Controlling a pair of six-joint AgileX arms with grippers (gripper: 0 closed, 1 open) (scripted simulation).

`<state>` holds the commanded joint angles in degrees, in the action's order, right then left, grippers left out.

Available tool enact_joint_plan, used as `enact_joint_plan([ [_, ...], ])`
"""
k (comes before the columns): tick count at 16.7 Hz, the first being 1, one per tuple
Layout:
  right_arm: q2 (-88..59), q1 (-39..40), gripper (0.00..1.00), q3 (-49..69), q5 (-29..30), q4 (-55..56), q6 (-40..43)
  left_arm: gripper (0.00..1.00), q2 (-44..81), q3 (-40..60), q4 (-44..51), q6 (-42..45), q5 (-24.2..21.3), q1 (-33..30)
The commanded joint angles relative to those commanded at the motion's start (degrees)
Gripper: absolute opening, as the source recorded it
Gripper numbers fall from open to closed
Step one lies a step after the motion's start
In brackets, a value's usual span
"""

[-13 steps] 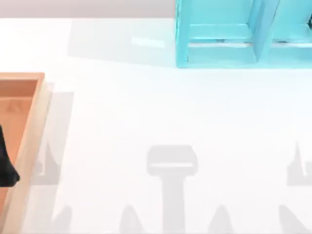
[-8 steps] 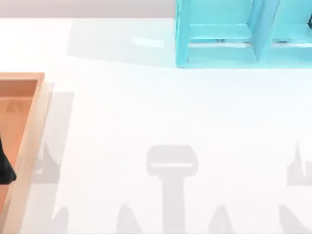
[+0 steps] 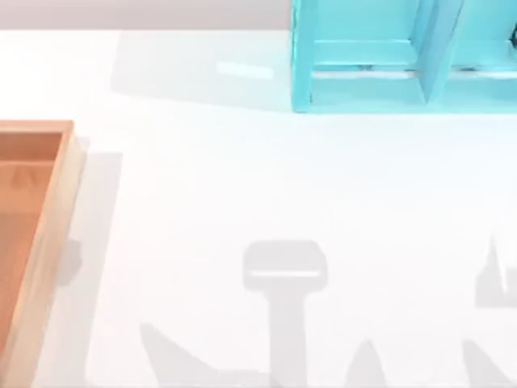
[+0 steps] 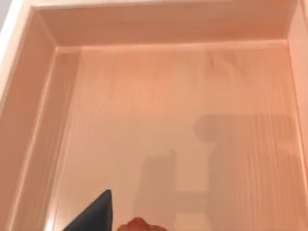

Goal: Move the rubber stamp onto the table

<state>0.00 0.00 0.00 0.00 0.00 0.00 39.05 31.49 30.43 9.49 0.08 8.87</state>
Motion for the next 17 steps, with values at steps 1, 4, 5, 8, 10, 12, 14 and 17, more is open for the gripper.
enact_joint_plan([
  [1, 0.0, 0.0, 1.0, 0.0, 0.0, 0.0, 0.0, 1.0, 6.2, 4.1, 3.8, 1.0, 0.0, 0.9],
  [4, 0.0, 0.0, 1.0, 0.0, 0.0, 0.0, 0.0, 1.0, 24.4, 16.1, 15.2, 3.8, -0.1, 3.7],
  [5, 0.0, 0.0, 1.0, 0.0, 0.0, 0.0, 0.0, 1.0, 29.8, 19.8, 18.7, 4.8, -0.1, 4.6],
  [8, 0.0, 0.0, 1.0, 0.0, 0.0, 0.0, 0.0, 1.0, 42.9, 29.7, 28.1, 7.6, -0.1, 7.2],
  [10, 0.0, 0.0, 1.0, 0.0, 0.0, 0.0, 0.0, 1.0, 48.7, 34.8, 33.1, 9.2, 0.0, 8.7],
  [12, 0.0, 0.0, 1.0, 0.0, 0.0, 0.0, 0.0, 1.0, 52.3, 38.3, 36.6, 10.4, 0.0, 9.8],
  [14, 0.0, 0.0, 1.0, 0.0, 0.0, 0.0, 0.0, 1.0, 53.6, 39.8, 38.1, 10.9, 0.1, 10.3],
  [17, 0.0, 0.0, 1.0, 0.0, 0.0, 0.0, 0.0, 1.0, 53.6, 39.8, 38.1, 10.9, 0.1, 10.3],
])
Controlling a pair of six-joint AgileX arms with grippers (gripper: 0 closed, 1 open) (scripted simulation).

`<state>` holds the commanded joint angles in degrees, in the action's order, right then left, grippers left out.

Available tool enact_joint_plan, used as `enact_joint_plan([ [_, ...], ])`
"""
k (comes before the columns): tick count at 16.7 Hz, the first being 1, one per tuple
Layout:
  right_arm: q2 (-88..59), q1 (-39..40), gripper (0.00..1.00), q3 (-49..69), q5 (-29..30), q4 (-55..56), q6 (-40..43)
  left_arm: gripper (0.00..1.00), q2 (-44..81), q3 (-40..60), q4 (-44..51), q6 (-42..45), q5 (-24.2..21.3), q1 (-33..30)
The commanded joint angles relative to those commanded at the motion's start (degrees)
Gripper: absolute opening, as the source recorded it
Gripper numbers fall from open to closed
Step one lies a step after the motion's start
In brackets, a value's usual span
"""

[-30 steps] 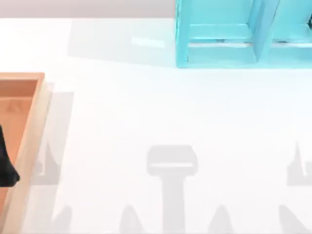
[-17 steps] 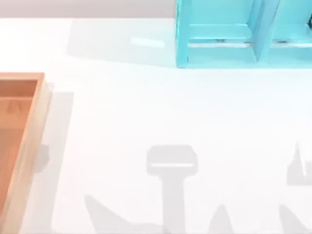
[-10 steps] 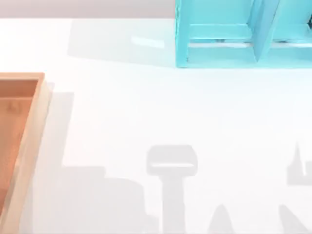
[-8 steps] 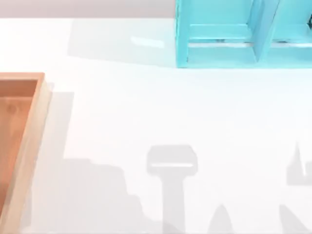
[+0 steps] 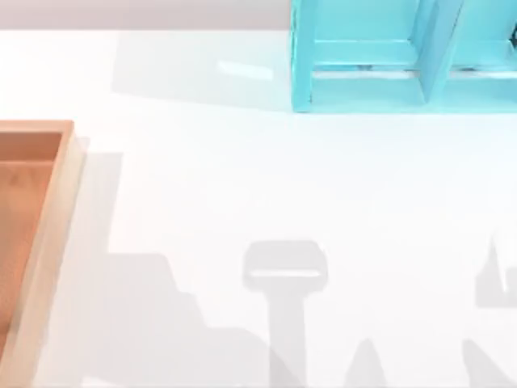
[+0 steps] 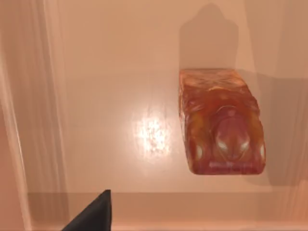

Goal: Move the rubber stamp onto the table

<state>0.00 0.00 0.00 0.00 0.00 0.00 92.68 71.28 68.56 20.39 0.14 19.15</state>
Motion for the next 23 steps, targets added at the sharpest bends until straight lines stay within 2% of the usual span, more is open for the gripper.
enact_joint_plan([
  [4, 0.0, 0.0, 1.0, 0.0, 0.0, 0.0, 0.0, 1.0, 0.5, -1.6, -2.2, -0.1, 0.0, -0.2],
  [14, 0.0, 0.0, 1.0, 0.0, 0.0, 0.0, 0.0, 1.0, 7.0, -15.0, -22.0, 0.4, 0.0, 0.3],
  [19, 0.0, 0.0, 1.0, 0.0, 0.0, 0.0, 0.0, 1.0, 7.4, -15.9, -23.2, 0.4, 0.0, 0.3],
  [23, 0.0, 0.0, 1.0, 0.0, 0.0, 0.0, 0.0, 0.7, 7.4, -15.9, -23.2, 0.4, 0.0, 0.3],
])
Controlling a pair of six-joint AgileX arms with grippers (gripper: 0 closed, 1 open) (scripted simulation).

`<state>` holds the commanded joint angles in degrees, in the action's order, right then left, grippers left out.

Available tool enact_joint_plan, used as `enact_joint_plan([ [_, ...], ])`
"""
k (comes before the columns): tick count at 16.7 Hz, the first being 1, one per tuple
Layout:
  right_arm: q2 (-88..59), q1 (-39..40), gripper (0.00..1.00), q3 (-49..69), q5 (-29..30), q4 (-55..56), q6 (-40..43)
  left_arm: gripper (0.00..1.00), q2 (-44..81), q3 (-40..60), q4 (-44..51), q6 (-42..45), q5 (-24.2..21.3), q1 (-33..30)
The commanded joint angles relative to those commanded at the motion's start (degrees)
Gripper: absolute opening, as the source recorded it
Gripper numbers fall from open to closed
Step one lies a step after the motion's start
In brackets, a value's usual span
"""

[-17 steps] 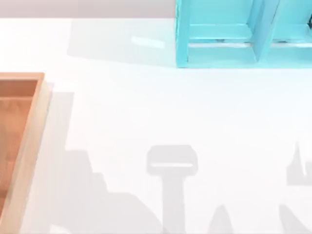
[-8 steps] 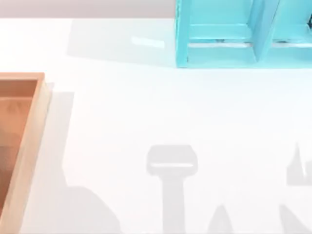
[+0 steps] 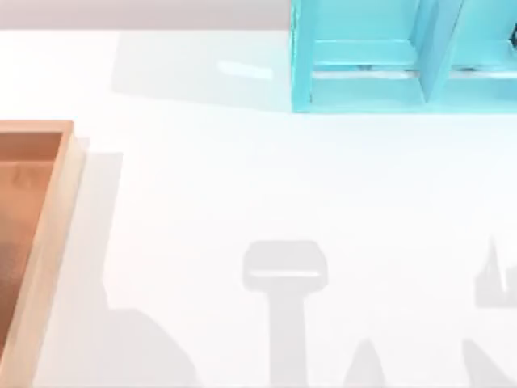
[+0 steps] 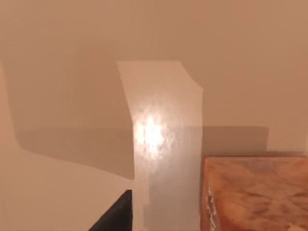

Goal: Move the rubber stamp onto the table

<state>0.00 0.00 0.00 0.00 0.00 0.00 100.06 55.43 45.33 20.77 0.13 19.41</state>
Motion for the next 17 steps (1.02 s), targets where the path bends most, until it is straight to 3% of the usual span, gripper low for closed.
enact_joint_plan([
  [9, 0.0, 0.0, 1.0, 0.0, 0.0, 0.0, 0.0, 0.02, 0.0, 0.0, 0.0, 0.0, 0.0, 0.0],
  [17, 0.0, 0.0, 1.0, 0.0, 0.0, 0.0, 0.0, 0.0, 0.0, 0.0, 0.0, 0.0, 0.0, 0.0],
])
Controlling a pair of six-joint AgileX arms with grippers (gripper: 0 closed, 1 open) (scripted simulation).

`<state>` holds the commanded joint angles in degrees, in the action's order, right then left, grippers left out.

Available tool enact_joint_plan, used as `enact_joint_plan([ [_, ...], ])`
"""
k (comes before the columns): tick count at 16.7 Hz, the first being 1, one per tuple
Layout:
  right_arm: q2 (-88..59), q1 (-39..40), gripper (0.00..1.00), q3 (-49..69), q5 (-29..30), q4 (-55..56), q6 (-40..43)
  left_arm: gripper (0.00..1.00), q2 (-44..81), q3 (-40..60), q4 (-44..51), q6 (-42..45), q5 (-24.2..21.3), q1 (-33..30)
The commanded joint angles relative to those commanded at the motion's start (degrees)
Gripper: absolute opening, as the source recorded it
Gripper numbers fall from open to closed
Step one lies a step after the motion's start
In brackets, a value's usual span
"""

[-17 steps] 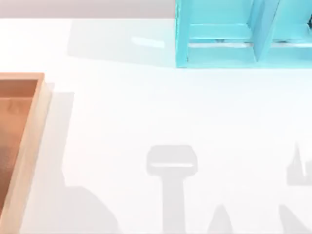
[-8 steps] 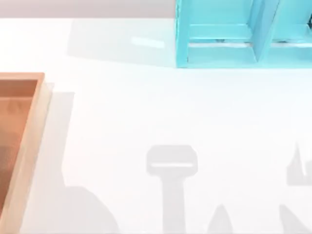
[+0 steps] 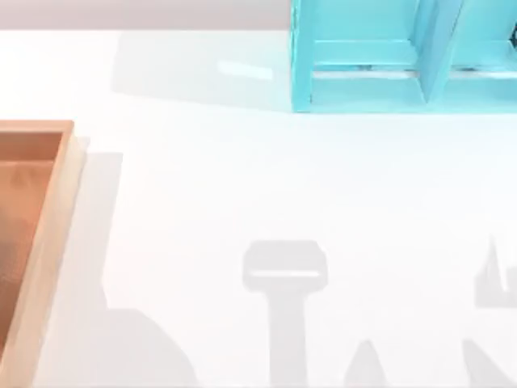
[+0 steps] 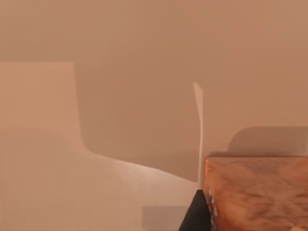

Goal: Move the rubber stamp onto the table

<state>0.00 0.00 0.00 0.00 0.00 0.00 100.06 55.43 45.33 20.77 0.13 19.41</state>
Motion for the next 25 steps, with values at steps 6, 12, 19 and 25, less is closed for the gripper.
enact_joint_plan([
  [6, 0.0, 0.0, 1.0, 0.0, 0.0, 0.0, 0.0, 0.0, -4.6, 5.6, 4.3, -4.8, 1.6, -6.5],
  [12, 0.0, 0.0, 1.0, 0.0, 0.0, 0.0, 0.0, 0.0, -12.3, 19.3, 19.3, -20.5, 1.5, -23.6],
  [19, 0.0, 0.0, 1.0, 0.0, 0.0, 0.0, 0.0, 0.0, -10.9, 23.7, 34.3, -31.2, 0.4, -31.0],
  [25, 0.0, 0.0, 1.0, 0.0, 0.0, 0.0, 0.0, 0.0, -10.9, 23.7, 34.4, -31.3, 0.1, -31.1],
])
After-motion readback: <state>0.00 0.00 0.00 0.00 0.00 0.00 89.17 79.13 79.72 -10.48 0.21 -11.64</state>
